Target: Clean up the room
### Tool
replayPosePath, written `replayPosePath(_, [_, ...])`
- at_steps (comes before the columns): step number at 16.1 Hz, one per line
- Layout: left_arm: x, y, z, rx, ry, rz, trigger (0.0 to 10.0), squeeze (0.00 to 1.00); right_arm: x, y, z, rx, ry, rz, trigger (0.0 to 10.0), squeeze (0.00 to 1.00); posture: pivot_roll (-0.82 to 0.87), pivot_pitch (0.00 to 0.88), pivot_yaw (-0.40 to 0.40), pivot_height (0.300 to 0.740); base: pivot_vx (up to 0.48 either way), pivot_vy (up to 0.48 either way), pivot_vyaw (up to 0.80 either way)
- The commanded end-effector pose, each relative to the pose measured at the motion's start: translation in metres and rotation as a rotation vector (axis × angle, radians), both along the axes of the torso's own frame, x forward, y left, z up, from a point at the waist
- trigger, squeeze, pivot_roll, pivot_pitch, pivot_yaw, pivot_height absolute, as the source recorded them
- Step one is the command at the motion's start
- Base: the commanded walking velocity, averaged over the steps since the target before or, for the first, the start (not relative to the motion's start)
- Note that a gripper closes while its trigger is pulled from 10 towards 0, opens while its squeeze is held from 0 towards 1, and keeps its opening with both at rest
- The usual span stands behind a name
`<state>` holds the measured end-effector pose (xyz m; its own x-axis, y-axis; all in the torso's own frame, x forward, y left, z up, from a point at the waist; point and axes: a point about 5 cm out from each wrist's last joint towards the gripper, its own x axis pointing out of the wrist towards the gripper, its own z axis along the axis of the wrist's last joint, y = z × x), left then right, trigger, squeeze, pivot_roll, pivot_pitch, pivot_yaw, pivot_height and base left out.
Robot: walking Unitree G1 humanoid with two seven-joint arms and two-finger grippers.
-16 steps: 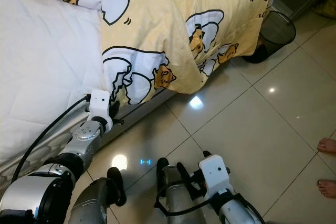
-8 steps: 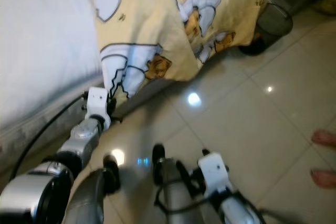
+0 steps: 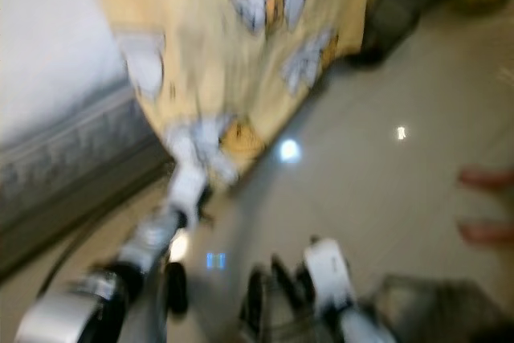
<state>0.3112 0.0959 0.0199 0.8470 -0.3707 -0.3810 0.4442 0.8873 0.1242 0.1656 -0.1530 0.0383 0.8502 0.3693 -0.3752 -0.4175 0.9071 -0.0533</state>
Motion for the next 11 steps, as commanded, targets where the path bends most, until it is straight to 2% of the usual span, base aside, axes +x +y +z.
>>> replayPosePath(1, [-0.009,-0.003,-0.009,0.010,0.033,-0.051,10.0,0.00,-0.005,-0.005,-0.003,-0.006,0.024,-0.012,10.0,0.00,-0.33,0.353,-0.107,0.740,0.000,0.000,0.00])
replayPosePath(3, [-0.024,-0.023,-0.018,-0.027,0.084,-0.196,10.0,0.00,-0.008,-0.004,-0.006,-0.007,0.036,-0.002,10.0,0.00,-0.32,0.353,-0.107,0.740,0.000,0.000,0.00])
replayPosePath(5, [-0.059,-0.057,-0.035,-0.151,0.207,-0.387,10.0,0.00,-0.007,-0.004,-0.008,-0.008,0.042,0.009,10.0,0.00,-0.32,0.351,-0.106,0.740,0.000,0.000,0.00])
replayPosePath(6, [-0.076,-0.069,-0.042,-0.190,0.263,-0.463,10.0,0.00,-0.006,-0.004,-0.008,-0.008,0.042,0.010,10.0,0.00,-0.32,0.351,-0.105,0.740,0.000,0.000,0.00])
replayPosePath(7, [-0.086,-0.074,-0.046,-0.202,0.284,-0.496,10.0,0.00,-0.006,-0.004,-0.007,-0.008,0.042,0.010,10.0,0.00,-0.32,0.351,-0.105,0.740,0.000,0.000,0.00])
replayPosePath(8, [-0.101,-0.080,-0.053,-0.189,0.305,-0.544,10.0,0.00,-0.006,-0.005,-0.007,-0.009,0.042,0.011,10.0,0.00,-0.32,0.353,-0.105,0.740,0.000,0.000,0.00])
replayPosePath(9, [-0.109,-0.082,-0.058,-0.146,0.299,-0.565,10.0,0.00,-0.007,-0.006,-0.008,-0.011,0.047,0.010,10.0,0.00,-0.32,0.355,-0.106,0.740,0.000,0.000,0.00])
replayPosePath(11, [-0.104,-0.083,-0.056,-0.072,0.235,-0.548,10.0,0.00,-0.008,-0.006,-0.010,-0.013,0.053,0.014,10.0,0.00,-0.31,0.348,-0.104,0.740,0.000,0.000,0.00])
